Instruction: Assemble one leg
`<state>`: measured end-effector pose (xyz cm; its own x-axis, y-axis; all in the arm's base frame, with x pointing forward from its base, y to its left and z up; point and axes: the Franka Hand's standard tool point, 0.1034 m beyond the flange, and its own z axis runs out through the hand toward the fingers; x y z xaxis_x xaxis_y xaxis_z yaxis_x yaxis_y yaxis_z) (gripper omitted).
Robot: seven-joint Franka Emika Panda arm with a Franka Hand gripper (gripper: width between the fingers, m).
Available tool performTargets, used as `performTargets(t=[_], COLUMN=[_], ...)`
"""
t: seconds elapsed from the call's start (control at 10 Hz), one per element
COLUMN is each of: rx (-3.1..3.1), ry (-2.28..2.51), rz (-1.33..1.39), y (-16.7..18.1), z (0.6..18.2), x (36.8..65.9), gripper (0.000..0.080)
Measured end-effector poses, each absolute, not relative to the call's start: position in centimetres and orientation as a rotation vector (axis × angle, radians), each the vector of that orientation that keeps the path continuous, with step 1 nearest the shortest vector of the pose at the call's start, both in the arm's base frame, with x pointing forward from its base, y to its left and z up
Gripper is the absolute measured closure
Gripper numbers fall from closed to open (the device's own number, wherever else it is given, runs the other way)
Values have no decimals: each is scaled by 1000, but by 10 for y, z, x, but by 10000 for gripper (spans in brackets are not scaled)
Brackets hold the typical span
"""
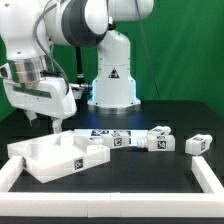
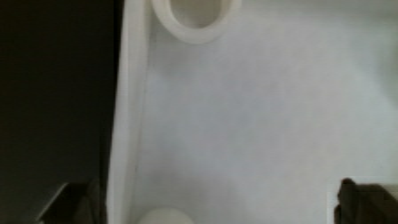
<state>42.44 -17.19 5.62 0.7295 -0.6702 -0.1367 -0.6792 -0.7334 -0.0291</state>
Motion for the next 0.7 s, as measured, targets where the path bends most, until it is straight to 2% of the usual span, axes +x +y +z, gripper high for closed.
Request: performTargets(t=[0.2,0.4,0.6,0.7], rx=[-2852,-2859,-2854,-2876], ry=[1121,1175,1232,1248], rz=[185,245,267,232], y=[-173,-191,-201,-200], z=[53,30,15,10], x=[422,406,394,398], gripper=[151,151,151,151])
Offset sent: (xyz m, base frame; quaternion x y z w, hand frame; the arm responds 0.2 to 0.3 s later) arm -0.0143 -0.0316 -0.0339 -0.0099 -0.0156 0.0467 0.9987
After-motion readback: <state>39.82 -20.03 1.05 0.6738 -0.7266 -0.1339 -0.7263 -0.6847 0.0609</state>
